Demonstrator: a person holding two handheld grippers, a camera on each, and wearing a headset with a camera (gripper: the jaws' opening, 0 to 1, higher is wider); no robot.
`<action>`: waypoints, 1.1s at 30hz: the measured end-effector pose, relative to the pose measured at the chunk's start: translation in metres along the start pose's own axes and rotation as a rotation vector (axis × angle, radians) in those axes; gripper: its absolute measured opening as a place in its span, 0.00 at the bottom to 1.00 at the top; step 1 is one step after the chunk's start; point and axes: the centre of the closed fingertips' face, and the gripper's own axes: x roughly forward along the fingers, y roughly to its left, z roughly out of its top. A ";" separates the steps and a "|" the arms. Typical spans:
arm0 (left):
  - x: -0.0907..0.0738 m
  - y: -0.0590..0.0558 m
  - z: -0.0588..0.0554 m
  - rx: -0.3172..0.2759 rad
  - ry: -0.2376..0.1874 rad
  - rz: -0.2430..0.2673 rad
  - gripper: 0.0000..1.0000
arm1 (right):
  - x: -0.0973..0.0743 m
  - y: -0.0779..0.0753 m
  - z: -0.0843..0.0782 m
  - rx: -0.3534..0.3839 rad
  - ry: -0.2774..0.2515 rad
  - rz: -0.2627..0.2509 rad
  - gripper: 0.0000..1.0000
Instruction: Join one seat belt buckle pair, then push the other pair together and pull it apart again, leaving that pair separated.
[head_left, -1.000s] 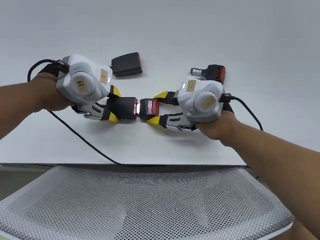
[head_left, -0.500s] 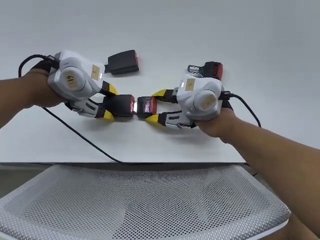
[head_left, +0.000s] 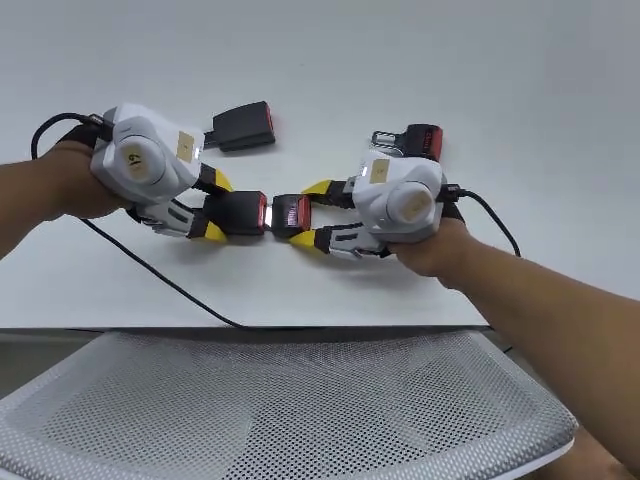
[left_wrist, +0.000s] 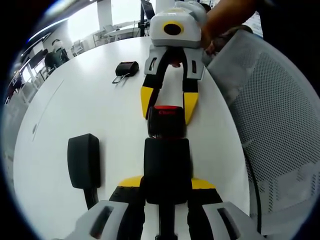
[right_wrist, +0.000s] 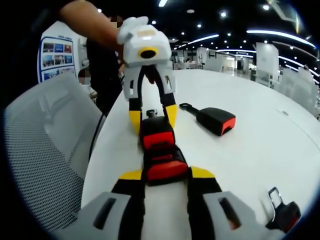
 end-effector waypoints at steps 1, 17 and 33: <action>0.000 0.000 0.000 0.000 -0.001 -0.002 0.32 | 0.000 0.000 0.000 -0.001 -0.001 0.000 0.31; -0.002 -0.001 -0.001 -0.006 -0.018 -0.003 0.32 | 0.000 0.000 0.001 0.010 -0.013 -0.002 0.31; -0.002 -0.001 -0.001 0.007 -0.002 0.012 0.33 | 0.001 0.001 0.002 0.013 -0.012 -0.013 0.33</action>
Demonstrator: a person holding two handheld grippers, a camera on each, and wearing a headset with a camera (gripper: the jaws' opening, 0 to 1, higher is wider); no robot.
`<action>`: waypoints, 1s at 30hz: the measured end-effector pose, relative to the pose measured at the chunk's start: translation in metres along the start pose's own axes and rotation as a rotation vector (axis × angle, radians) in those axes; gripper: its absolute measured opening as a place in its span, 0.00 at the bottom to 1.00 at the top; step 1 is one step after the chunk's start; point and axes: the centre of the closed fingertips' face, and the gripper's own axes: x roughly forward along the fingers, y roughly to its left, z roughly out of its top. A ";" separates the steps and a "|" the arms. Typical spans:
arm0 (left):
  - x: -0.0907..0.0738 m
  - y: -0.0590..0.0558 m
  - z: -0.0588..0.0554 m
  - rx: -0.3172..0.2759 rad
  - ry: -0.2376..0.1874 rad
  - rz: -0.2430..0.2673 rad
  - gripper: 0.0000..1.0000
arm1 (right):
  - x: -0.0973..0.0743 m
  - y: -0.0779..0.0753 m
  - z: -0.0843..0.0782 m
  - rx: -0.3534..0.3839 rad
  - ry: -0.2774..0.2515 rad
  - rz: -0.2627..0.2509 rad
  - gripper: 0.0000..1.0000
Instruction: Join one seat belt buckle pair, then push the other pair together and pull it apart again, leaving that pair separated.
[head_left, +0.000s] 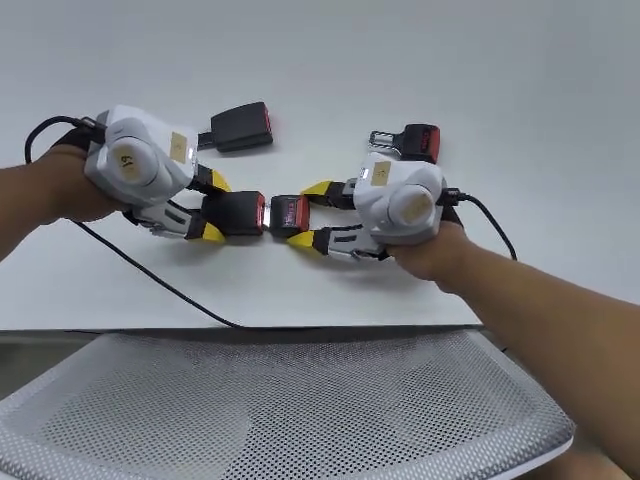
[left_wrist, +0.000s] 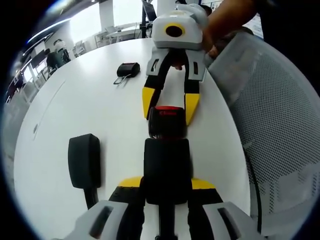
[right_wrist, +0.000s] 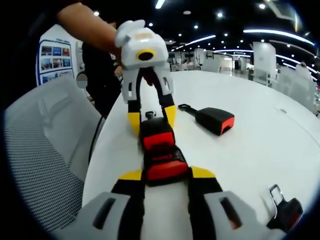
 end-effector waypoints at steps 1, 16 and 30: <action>0.000 0.000 0.000 0.010 0.015 0.002 0.34 | 0.001 0.001 0.000 -0.024 0.012 -0.013 0.34; -0.033 0.008 0.038 -0.056 -0.042 0.194 0.64 | -0.037 -0.016 0.022 -0.007 -0.006 -0.124 0.72; -0.082 0.059 0.022 -0.075 -0.068 0.367 0.74 | -0.101 -0.061 0.016 0.001 0.032 -0.210 0.75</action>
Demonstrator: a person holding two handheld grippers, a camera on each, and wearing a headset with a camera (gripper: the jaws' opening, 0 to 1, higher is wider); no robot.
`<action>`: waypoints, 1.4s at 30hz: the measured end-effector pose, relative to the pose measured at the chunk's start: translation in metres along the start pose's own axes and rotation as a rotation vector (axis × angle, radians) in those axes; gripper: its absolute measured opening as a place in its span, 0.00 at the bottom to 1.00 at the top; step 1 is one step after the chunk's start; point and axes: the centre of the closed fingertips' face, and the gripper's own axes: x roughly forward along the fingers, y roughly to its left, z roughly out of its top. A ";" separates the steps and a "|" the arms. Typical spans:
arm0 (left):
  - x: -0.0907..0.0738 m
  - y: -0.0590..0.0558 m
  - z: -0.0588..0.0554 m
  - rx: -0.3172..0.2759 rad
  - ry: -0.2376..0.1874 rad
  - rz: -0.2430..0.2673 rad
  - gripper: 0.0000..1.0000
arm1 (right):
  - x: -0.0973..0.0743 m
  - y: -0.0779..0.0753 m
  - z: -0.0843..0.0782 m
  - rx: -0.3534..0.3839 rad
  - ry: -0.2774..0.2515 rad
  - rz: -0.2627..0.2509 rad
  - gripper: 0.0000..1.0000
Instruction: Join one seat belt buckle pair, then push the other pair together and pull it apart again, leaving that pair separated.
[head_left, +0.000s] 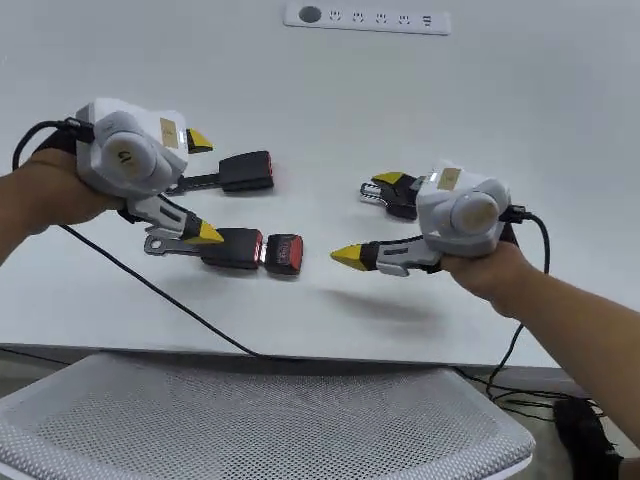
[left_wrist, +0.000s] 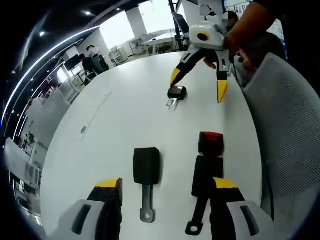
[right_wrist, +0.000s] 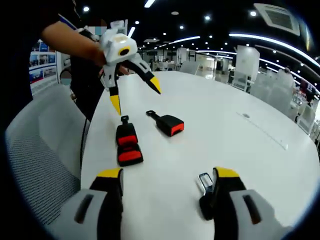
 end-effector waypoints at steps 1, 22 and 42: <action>-0.004 0.008 -0.001 -0.011 -0.004 0.016 0.74 | -0.003 -0.003 -0.001 0.003 0.003 -0.006 0.75; 0.008 0.064 0.001 -0.128 -0.066 0.056 0.78 | -0.028 -0.056 -0.031 0.043 0.080 -0.051 0.73; 0.083 0.036 -0.022 -0.149 0.014 -0.121 0.63 | -0.005 -0.071 -0.065 0.073 0.158 0.052 0.63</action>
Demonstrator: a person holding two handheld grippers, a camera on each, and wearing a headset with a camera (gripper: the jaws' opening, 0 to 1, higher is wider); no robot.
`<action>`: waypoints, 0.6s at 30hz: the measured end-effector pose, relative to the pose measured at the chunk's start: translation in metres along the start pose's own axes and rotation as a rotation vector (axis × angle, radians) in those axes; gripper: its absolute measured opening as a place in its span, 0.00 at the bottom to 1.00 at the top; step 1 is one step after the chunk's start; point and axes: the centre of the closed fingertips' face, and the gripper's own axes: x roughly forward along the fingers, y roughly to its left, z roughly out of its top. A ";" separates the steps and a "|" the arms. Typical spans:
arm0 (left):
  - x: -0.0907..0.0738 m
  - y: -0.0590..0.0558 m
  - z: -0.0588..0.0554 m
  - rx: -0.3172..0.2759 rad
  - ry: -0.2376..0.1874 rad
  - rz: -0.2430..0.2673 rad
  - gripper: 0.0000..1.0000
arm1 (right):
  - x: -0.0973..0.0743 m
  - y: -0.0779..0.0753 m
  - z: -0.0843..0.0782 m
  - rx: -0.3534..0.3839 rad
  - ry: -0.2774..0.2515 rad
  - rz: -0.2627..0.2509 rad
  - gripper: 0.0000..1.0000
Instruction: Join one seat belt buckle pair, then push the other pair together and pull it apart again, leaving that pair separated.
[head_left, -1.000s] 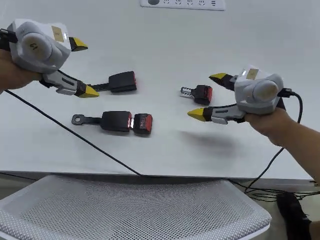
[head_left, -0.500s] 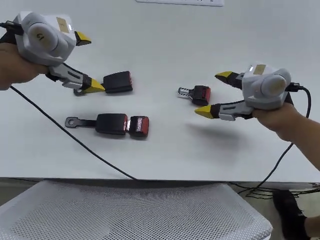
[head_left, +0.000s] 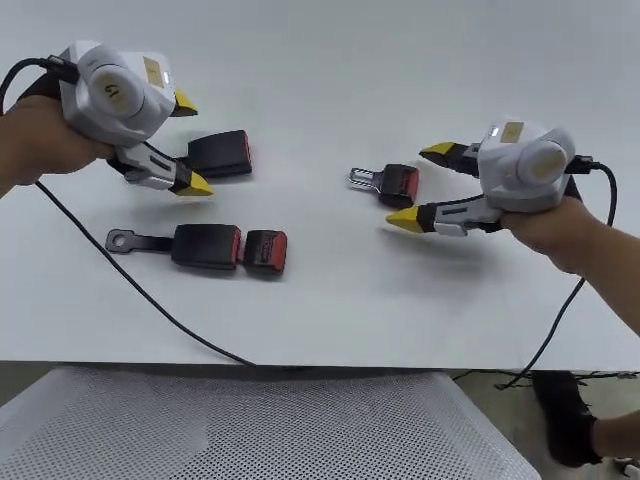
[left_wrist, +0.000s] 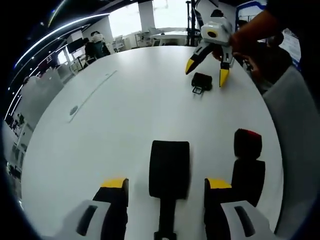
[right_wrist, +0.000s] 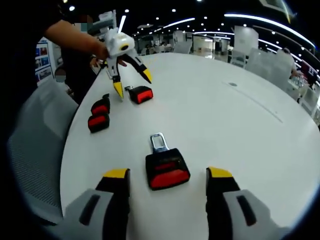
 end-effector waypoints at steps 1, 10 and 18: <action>0.001 -0.001 0.000 0.003 0.001 -0.007 0.62 | 0.001 0.000 -0.001 0.002 0.004 0.005 0.61; 0.011 -0.005 -0.002 0.027 0.032 -0.047 0.42 | 0.004 -0.003 -0.009 -0.043 0.026 0.034 0.44; 0.010 -0.009 0.001 0.057 -0.019 -0.081 0.37 | 0.006 -0.001 -0.012 -0.094 0.010 0.067 0.38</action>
